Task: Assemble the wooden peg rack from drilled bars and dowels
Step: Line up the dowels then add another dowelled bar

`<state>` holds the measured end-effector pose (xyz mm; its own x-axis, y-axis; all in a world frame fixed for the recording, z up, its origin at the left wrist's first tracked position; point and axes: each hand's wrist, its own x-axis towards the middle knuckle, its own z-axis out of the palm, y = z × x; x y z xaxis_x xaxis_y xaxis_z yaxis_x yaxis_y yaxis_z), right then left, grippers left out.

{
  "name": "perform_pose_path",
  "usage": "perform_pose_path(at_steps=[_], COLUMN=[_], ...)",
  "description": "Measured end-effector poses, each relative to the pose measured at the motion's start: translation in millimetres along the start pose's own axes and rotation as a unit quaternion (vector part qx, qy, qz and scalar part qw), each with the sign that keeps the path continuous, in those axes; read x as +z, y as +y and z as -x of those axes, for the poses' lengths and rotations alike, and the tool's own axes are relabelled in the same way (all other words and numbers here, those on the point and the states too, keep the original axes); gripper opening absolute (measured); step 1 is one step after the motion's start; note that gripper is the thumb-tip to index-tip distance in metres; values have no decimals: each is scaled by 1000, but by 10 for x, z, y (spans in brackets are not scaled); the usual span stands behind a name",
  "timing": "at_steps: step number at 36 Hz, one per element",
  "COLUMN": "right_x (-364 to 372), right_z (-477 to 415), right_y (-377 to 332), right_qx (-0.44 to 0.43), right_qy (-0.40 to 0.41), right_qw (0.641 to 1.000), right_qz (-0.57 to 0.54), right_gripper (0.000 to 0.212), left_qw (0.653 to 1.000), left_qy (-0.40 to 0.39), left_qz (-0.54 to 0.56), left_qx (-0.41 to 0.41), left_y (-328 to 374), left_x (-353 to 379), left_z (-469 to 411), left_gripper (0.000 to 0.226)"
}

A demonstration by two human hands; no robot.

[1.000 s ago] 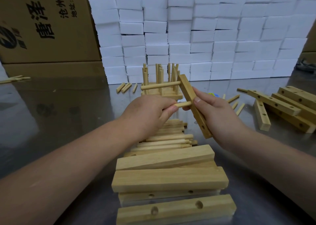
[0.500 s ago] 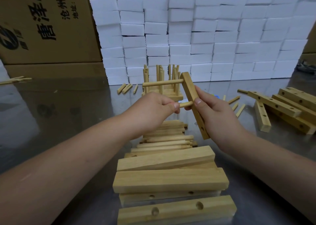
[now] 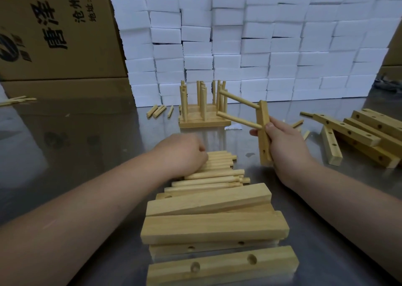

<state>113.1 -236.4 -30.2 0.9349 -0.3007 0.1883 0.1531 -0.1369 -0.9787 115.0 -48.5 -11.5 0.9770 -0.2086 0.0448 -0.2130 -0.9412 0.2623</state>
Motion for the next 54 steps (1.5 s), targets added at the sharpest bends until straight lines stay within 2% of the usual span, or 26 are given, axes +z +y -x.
perform_pose_path(at_steps=[5, 8, 14, 20, 26, 29, 37, 42, 54], right_x=[-1, -5, 36, 67, 77, 78, 53, 75, 47], right_z=[11, 23, 39, 76, 74, 42, 0, 16, 19], right_y=[1, -3, -5, 14, -12, -1, -13, -33, -70], right_qx=[-2, -2, -3, -8, 4, 17, 21, 10, 8], right_qy=[-13, -20, -51, -71, -63, -55, -60, -62, -19], right_qw=[1000, 1000, 999, 997, 998, 998, 994, 993, 996], right_qz=[-9, -24, -6, -5, -14, -30, -91, -100, -86], right_gripper=[31, 30, 34, 27, 34, 32, 31, 34, 34], left_qw=[1000, 999, 1000, 999, 1000, 998, 989, 985, 984], left_qy=[-24, -24, -17, -16, 12, 49, 49, 66, 50], left_qz=[-3, -14, 2, 26, 0, -4, 70, 106, 97], left_qx=[0, -18, -18, -29, -4, 31, 120, 118, 140], left_y=[-29, -62, -104, -175, -130, -48, 244, 294, 363], left_x=[-12, -8, 5, -1, -45, -142, -206, -190, -212], left_z=[-11, -42, -54, -94, -67, -16, 171, 211, 280], left_gripper=[25, 36, 24, 4, 8, 9, 11, 11, 22])
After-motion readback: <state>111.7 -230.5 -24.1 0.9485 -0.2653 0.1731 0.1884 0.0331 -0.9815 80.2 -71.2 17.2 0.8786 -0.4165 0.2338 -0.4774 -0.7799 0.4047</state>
